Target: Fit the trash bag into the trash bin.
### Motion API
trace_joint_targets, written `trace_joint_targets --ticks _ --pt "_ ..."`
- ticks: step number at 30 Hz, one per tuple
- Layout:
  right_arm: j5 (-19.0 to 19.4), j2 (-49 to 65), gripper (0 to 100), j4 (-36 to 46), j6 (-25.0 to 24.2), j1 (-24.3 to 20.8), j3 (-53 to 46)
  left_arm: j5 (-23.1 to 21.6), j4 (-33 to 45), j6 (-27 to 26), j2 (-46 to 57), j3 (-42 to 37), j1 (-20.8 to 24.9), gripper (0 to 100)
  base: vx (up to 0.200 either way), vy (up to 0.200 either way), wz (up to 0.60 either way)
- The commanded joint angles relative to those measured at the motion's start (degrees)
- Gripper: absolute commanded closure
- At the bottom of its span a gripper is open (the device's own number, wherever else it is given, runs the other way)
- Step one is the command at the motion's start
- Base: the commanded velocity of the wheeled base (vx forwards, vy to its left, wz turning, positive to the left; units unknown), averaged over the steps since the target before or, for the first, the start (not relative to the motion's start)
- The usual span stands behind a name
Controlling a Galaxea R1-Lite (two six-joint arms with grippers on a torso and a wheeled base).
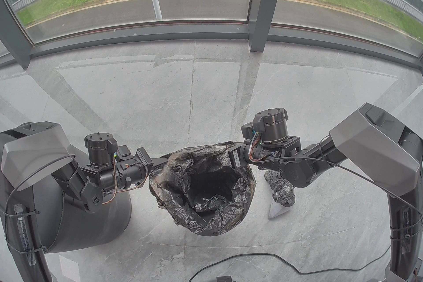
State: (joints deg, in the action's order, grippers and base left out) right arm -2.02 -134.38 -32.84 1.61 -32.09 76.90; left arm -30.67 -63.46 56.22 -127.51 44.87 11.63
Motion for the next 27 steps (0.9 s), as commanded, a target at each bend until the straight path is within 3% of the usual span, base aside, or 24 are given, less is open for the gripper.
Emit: trace_joint_targets --ticks 1,24,25,27 --pt "0.0 -0.7 100 -0.1 0.1 0.0 0.1 0.0 -0.3 0.0 -2.2 1.0 0.1 100 0.000 0.000 0.00" --pt "-0.2 -1.4 100 -0.4 -0.7 0.0 0.9 -0.1 0.1 0.0 -6.2 4.7 -0.6 100 0.000 0.000 0.00" --pt "-0.2 -1.6 0 -0.4 -0.7 0.0 1.0 -0.1 0.1 0.0 -6.2 4.6 -0.6 100 0.000 0.000 0.00" --pt "-0.9 -1.9 0 -0.4 -0.7 0.0 1.0 -0.1 0.2 -0.1 -6.1 4.6 -0.6 100 0.000 0.000 0.00"
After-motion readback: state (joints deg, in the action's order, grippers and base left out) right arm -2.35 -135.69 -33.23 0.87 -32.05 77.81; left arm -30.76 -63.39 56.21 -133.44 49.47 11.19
